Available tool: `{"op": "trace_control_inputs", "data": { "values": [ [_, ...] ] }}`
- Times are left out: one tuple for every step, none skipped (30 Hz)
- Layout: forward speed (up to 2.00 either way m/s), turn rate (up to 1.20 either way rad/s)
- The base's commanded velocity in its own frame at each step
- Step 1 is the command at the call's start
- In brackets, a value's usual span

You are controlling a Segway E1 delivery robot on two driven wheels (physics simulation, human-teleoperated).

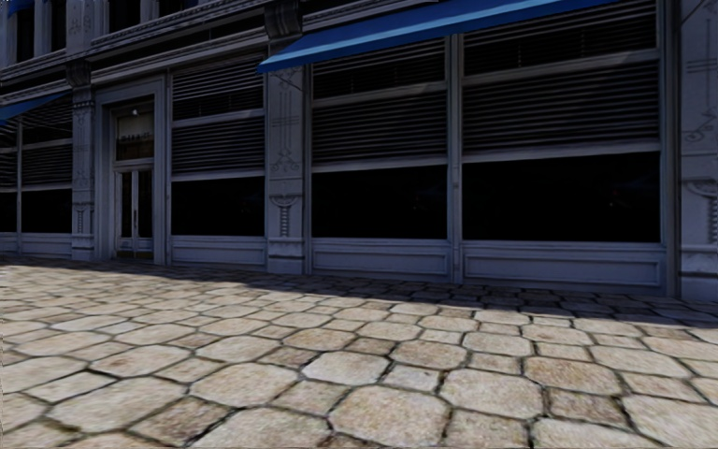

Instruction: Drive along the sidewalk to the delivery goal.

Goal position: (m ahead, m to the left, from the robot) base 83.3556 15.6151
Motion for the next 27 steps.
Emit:
{"op": "trace_control_inputs", "data": {
  "values": [
    [1.46, 0.76],
    [1.46, 0.76],
    [1.46, 0.76],
    [1.46, 0.76],
    [1.46, 0.76],
    [1.46, 0.76],
    [1.46, 0.76],
    [1.46, 0.76],
    [1.46, 0.76],
    [1.46, 0.76],
    [1.46, 0.76],
    [1.46, 0.76],
    [1.46, 0.76],
    [1.46, 0.76],
    [1.47, 0.76],
    [2.0, 0.76],
    [2.0, 0.76],
    [2.0, 0.76],
    [2.0, 0.76],
    [2.0, 0.76],
    [2.0, 0.76],
    [2.0, 0.76],
    [2.0, 0.76],
    [2.0, 0.76],
    [2.0, 0.76],
    [2.0, 0.76],
    [2.0, 0.76]
  ]
}}
